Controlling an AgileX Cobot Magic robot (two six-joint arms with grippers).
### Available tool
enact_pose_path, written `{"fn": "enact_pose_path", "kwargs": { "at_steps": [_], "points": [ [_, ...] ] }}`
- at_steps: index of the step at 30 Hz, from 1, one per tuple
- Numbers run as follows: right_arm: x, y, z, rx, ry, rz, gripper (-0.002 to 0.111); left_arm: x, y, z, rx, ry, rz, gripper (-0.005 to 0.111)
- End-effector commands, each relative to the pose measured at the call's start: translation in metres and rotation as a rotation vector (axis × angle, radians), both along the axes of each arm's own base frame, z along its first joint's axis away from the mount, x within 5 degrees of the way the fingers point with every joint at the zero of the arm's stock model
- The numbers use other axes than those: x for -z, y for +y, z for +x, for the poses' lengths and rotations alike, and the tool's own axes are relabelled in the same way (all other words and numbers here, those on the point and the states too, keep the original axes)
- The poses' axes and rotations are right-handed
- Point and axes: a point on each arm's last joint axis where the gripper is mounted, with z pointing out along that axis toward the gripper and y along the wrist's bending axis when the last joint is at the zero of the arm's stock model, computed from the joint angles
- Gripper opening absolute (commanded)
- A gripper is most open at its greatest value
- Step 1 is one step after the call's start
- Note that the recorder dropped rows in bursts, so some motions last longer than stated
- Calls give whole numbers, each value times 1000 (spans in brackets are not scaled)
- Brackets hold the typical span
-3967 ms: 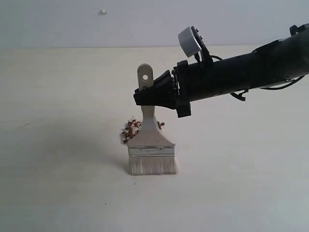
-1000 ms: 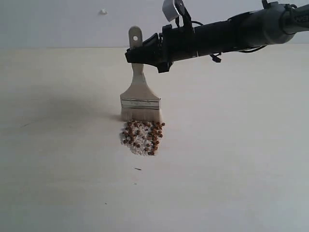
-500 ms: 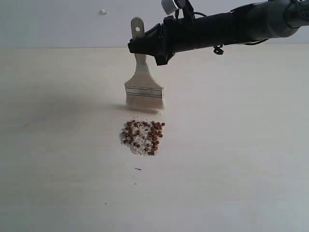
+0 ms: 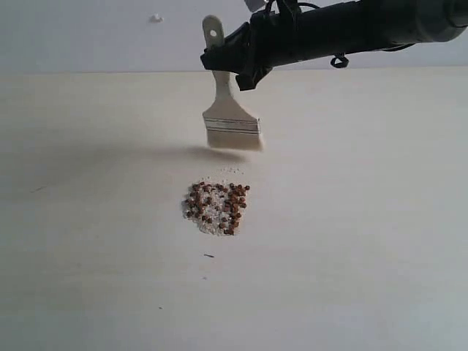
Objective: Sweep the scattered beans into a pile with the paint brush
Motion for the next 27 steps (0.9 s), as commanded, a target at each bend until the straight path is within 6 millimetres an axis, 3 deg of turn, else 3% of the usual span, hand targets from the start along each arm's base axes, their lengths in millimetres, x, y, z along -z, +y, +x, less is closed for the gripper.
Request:
{"fn": "enact_pose_path", "kwargs": {
  "at_steps": [1, 5, 10, 16, 23, 27],
  "points": [
    [-3, -5, 8, 69, -52, -43, 0, 2, 0, 0, -3, 0, -1, 0],
    [9, -9, 13, 92, -27, -22, 0, 2, 0, 0, -3, 0, -1, 0],
    [22, -11, 10, -1, 26, 79, 0, 2, 0, 0, -3, 0, -1, 0],
    [18, -9, 0, -113, 104, 166, 0, 2, 0, 0, -3, 0, -1, 0],
    [23, -10, -9, -182, 207, 114, 0, 2, 0, 0, -3, 0, -1, 0],
    [7, -9, -7, -166, 164, 160, 0, 2, 0, 0, -3, 0, -1, 0]
  ]
}}
